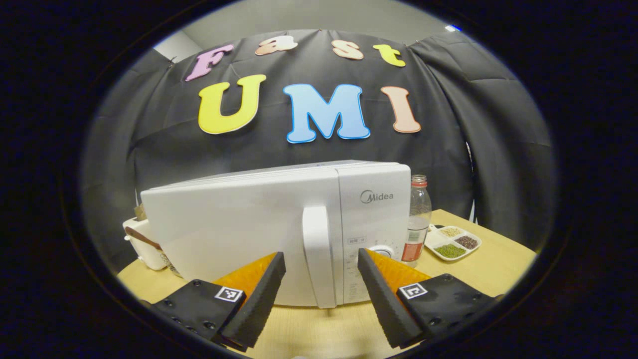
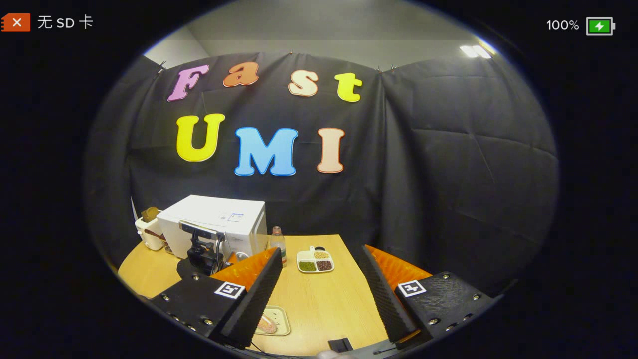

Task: Open the microwave oven with the left hand, put the food in, and close the microwave oven.

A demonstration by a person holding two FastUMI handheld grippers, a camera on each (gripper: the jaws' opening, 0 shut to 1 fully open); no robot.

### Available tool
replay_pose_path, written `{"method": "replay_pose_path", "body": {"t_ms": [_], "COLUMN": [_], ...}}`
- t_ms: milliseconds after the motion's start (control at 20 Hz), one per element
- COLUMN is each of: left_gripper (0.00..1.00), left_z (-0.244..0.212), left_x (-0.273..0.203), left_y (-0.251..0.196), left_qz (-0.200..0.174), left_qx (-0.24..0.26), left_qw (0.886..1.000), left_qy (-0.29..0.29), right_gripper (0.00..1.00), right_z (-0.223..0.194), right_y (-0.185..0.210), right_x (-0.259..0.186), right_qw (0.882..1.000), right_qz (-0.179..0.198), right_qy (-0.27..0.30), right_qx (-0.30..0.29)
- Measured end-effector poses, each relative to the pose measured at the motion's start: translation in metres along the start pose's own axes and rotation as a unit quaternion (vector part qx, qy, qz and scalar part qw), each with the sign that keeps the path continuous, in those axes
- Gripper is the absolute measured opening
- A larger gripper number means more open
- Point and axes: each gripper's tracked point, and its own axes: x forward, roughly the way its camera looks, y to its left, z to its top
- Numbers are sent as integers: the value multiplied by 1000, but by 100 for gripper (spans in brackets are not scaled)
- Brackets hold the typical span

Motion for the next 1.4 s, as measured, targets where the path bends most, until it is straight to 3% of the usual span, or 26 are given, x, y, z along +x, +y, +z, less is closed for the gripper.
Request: {"method": "replay_pose_path", "body": {"t_ms": [100, 250, 400, 700, 950, 1000, 1200, 1400], "left_gripper": [94, 81, 37, 13, 10, 10, 10, 14], "left_z": [4, -2, -5, -7, -11, -21, -21, -35], "left_x": [4, 9, 13, 3, 4, -10, -74, -120], "left_y": [1, 0, 4, 4, 5, 6, 26, 49], "left_qz": [2, 4, -1, -19, -27, -26, -36, -44], "left_qx": [-4, -8, -25, -18, -14, -22, 18, 1], "left_qw": [1000, 1000, 1000, 999, 999, 998, 999, 998], "left_qy": [-1, 8, 11, 31, 40, 60, 19, 35], "right_gripper": [96, 95, 96, 95, 95, 96, 95, 95], "right_z": [0, 1, 4, -1, 2, 1, 2, -3], "right_y": [4, 1, 1, 6, 6, 7, 14, 35], "right_x": [2, 5, 7, 5, 5, 5, 6, 1], "right_qw": [1000, 1000, 1000, 1000, 999, 999, 998, 995], "right_qz": [9, 8, 13, 23, 31, 34, 59, 96], "right_qy": [-1, -5, -10, -5, -7, -7, -9, -4], "right_qx": [-5, -21, -24, -19, -25, -26, -26, -34]}}
